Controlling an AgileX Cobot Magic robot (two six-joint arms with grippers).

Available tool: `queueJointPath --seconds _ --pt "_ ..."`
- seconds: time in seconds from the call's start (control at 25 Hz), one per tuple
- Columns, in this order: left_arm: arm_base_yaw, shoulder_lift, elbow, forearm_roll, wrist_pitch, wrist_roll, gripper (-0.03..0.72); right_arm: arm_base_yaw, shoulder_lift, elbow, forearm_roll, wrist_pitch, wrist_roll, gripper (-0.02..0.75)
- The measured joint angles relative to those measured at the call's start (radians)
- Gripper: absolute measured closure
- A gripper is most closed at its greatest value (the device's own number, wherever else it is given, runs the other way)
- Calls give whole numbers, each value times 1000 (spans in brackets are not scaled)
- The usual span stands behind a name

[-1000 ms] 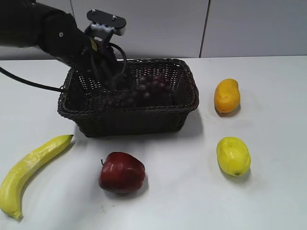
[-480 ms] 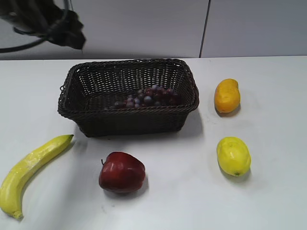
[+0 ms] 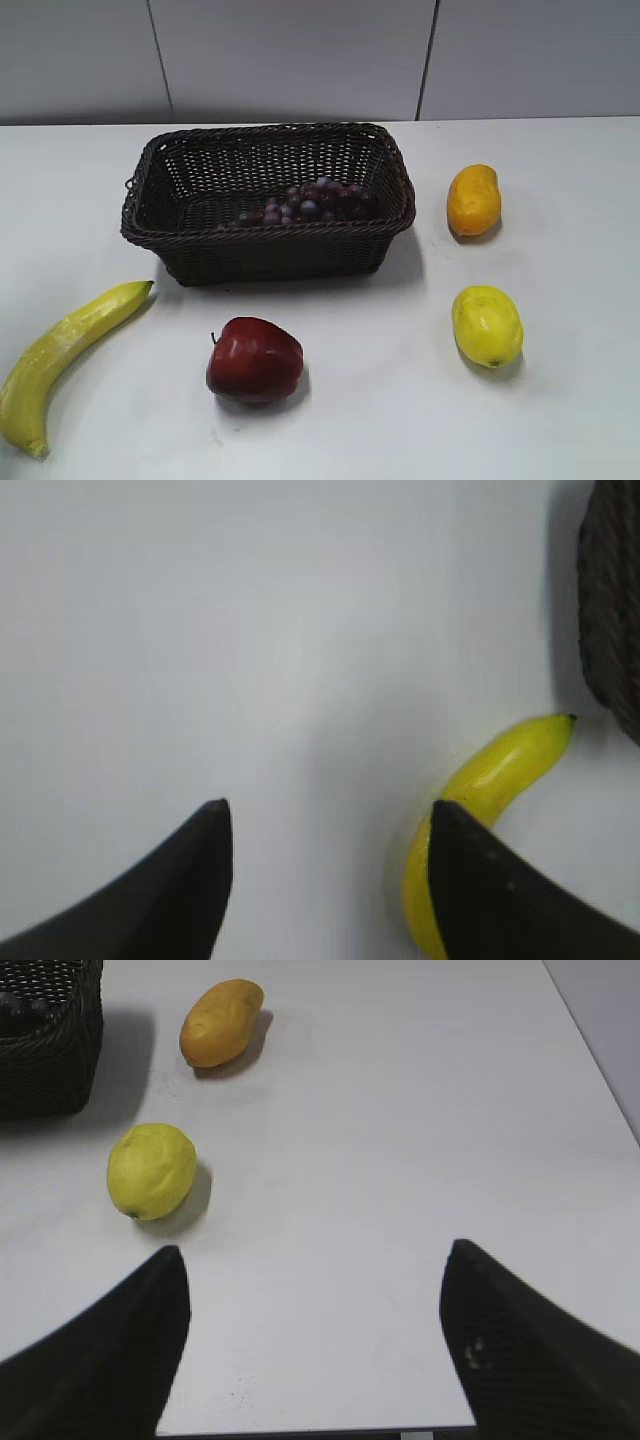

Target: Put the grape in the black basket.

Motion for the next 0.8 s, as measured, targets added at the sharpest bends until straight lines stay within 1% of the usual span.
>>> queueJointPath --seconds 0.16,0.28,0.4,0.64,0.8 --pt "7 -96 76 -7 19 -5 101 0 0 0 0 0 0 145" --pt "7 -206 173 -11 21 -6 101 0 0 0 0 0 0 145" --pt "7 -345 300 -12 13 -6 101 0 0 0 0 0 0 145" --pt "7 -727 517 -14 -48 -6 102 0 0 0 0 0 0 145" --pt "7 -989 597 -14 -49 -6 102 0 0 0 0 0 0 145"
